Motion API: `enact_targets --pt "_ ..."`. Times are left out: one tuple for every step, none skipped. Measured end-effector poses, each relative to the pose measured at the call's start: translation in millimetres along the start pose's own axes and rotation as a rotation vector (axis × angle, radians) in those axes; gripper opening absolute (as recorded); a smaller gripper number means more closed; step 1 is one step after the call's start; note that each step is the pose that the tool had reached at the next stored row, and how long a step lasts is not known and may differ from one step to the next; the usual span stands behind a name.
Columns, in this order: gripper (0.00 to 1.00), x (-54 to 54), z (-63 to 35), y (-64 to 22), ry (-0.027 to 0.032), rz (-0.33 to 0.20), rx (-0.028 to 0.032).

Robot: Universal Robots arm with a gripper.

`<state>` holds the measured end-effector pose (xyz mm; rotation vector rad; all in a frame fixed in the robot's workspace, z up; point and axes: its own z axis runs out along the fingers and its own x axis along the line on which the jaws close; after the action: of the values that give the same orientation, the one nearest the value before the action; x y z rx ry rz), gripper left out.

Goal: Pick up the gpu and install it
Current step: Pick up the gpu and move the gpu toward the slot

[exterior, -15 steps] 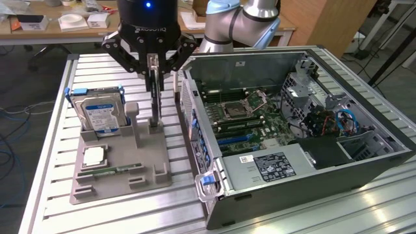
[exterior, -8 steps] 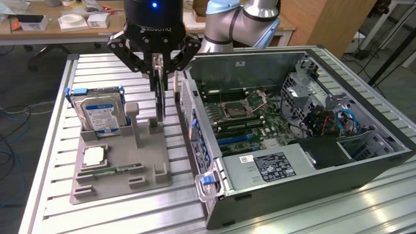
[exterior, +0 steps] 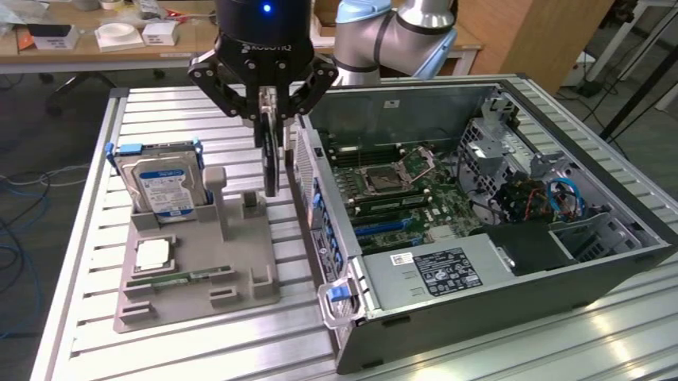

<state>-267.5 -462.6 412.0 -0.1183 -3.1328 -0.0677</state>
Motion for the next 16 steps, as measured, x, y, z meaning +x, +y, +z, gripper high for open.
enact_targets --pt "0.26 -1.2 0.0 0.1 0.0 0.0 0.0" --pt "0.26 -2.3 0.0 0.2 0.0 0.0 0.0" --pt "0.26 -3.4 0.0 0.3 0.0 0.0 0.0" --pt "0.26 -4.4 0.0 0.4 0.0 0.0 -0.0001" --pt "0.26 -5.5 0.0 0.4 -0.0001 0.0 -0.0001" --pt "0.26 -6.6 0.0 0.5 0.0 0.0 -0.0001" --pt "0.26 -7.6 0.0 0.6 0.0 0.0 -0.0001" --pt "0.26 -8.6 0.0 0.7 0.0 0.0 0.0" --pt "0.26 -9.6 0.0 0.7 -0.0001 0.0 -0.0001" --pt "0.26 -10.6 0.0 0.8 0.0 0.0 -0.0001" --pt "0.26 -11.5 0.0 0.9 -0.0001 0.0 -0.0001" --pt "0.26 -12.4 0.0 0.9 -0.0001 0.0 -0.0001" --pt "0.26 -13.3 0.0 1.0 0.0 0.0 -0.0001" --pt "0.26 -14.4 0.0 1.1 -0.0001 0.0 0.0" --pt "0.26 -15.3 0.0 1.2 -0.0001 0.0 -0.0001" --pt "0.26 -16.2 -0.1 1.2 0.0 0.0 0.0"
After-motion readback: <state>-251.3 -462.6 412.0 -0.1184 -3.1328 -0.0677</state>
